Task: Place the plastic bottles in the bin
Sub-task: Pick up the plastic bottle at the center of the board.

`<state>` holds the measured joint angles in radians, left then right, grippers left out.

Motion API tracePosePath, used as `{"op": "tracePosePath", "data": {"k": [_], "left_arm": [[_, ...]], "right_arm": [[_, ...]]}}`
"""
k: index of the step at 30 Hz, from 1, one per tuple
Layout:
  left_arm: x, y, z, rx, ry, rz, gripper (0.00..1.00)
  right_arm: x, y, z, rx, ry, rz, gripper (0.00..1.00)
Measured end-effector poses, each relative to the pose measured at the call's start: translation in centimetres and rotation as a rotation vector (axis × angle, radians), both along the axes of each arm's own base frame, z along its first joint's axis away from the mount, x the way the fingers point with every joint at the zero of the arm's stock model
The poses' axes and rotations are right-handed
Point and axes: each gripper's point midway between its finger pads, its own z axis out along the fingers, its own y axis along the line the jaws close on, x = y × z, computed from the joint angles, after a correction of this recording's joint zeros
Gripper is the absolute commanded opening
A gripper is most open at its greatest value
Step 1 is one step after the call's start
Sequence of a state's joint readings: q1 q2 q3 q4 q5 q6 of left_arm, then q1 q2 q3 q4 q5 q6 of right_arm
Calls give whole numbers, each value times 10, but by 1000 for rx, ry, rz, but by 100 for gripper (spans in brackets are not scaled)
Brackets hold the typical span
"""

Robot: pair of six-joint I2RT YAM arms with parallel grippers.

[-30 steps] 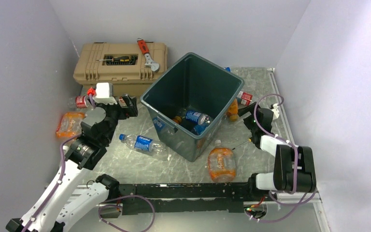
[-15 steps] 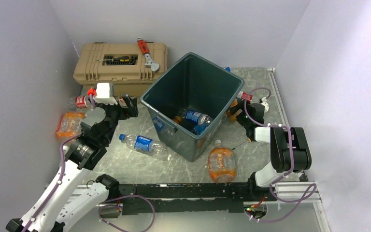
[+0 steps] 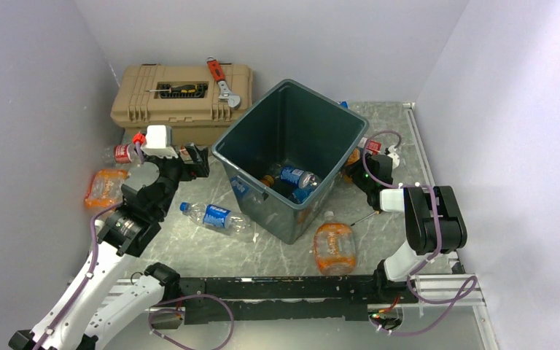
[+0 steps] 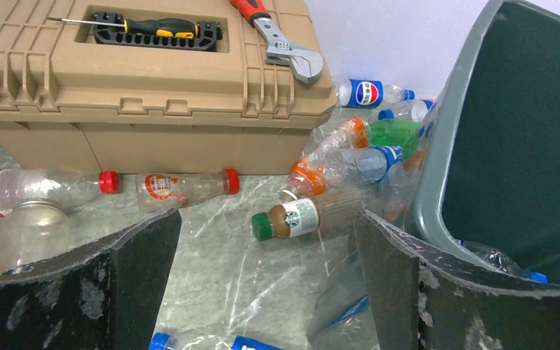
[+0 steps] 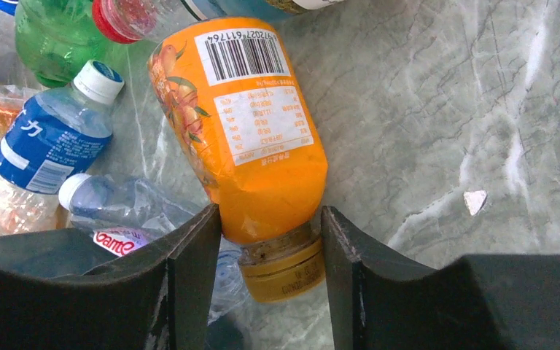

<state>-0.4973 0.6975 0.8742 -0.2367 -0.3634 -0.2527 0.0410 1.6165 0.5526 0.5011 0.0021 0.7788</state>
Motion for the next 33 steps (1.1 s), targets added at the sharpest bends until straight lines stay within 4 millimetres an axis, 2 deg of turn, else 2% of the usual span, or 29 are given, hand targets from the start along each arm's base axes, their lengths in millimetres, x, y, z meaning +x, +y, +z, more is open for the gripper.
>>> {"op": "tracePosePath", "data": {"k": [4, 7, 9, 12, 14, 17, 19, 23, 28, 33], "left_arm": [[0, 0, 0, 0, 0, 0, 94], [0, 0, 0, 0, 0, 0, 94], [0, 0, 0, 0, 0, -1, 94], [0, 0, 0, 0, 0, -1, 94], [0, 0, 0, 0, 0, -1, 94], [0, 0, 0, 0, 0, -1, 94], [0, 0, 0, 0, 0, -1, 94], [0, 0, 0, 0, 1, -1, 94], [0, 0, -1, 1, 2, -1, 94], [2, -1, -2, 4, 8, -2, 94]], "right_arm": [[0, 0, 1, 3, -1, -3, 39], [-3, -1, 1, 0, 0, -7, 37], [-6, -2, 1, -4, 3, -10, 43], [-10, -2, 1, -6, 12, -11, 66], [-11, -2, 0, -4, 15, -6, 72], [-10, 2, 2, 7, 9, 9, 76], [-8, 5, 3, 10, 8, 16, 70], [-4, 7, -1, 15, 19, 24, 42], [-7, 8, -3, 29, 26, 15, 24], [-29, 4, 3, 24, 26, 0, 0]]}}
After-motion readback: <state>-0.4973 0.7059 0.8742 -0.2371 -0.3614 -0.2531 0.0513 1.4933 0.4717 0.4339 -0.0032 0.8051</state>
